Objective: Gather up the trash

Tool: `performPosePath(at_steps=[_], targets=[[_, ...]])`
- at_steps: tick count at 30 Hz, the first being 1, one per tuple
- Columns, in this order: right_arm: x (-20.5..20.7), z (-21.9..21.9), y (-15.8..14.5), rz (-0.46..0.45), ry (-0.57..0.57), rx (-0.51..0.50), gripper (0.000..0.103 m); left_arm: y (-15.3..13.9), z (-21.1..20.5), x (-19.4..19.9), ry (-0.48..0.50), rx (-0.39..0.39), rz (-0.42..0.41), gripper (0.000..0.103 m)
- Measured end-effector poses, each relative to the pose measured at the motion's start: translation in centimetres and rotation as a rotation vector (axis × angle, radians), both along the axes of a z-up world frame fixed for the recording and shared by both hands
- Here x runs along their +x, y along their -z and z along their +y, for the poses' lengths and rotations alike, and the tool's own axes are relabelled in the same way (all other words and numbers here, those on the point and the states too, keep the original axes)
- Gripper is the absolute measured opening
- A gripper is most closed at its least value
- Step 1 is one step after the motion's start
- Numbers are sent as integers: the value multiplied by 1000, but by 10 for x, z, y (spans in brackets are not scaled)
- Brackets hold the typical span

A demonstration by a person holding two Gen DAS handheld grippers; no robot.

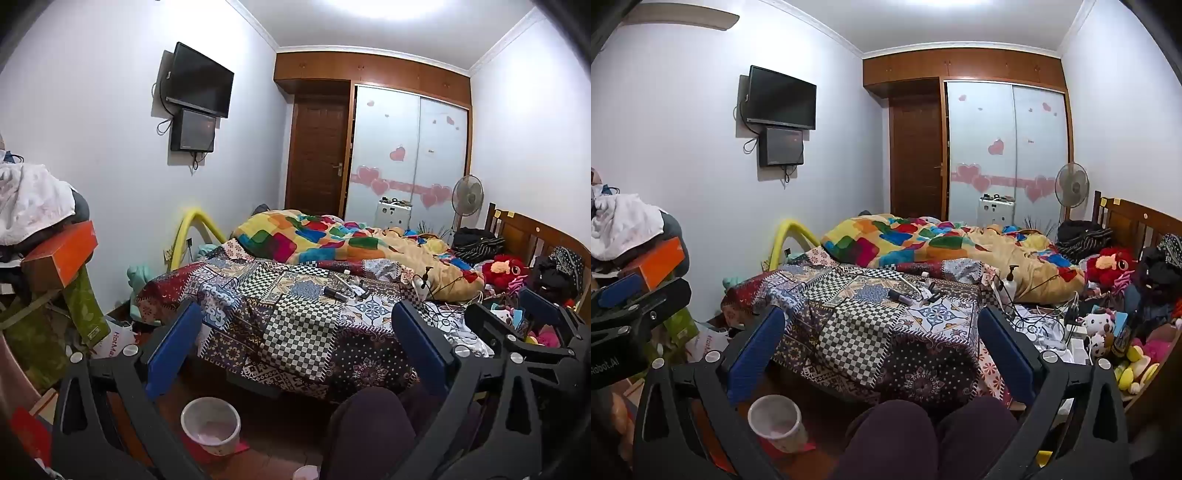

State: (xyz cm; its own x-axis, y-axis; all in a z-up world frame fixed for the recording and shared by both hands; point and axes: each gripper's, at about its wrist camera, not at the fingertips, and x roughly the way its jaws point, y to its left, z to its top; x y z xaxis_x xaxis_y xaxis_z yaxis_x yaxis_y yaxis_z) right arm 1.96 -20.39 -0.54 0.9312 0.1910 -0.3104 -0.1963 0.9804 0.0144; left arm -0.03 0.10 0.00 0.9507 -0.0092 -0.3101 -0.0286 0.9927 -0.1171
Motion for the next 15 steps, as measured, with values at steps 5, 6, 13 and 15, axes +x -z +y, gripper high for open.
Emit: performPosePath(at_steps=[5, 6, 13, 15], targets=[[0, 0, 0, 7, 1, -1, 103, -1, 2, 1, 6, 21, 4, 103], [0, 0, 0, 6, 2, -1, 103, -1, 3, 1, 6, 18, 4, 103], [1, -2, -2, 5, 2, 5, 103, -1, -5, 2, 3, 32, 3, 103], [0, -2, -3, 4, 3, 6, 103, -1, -2, -1, 5, 27, 0, 103]])
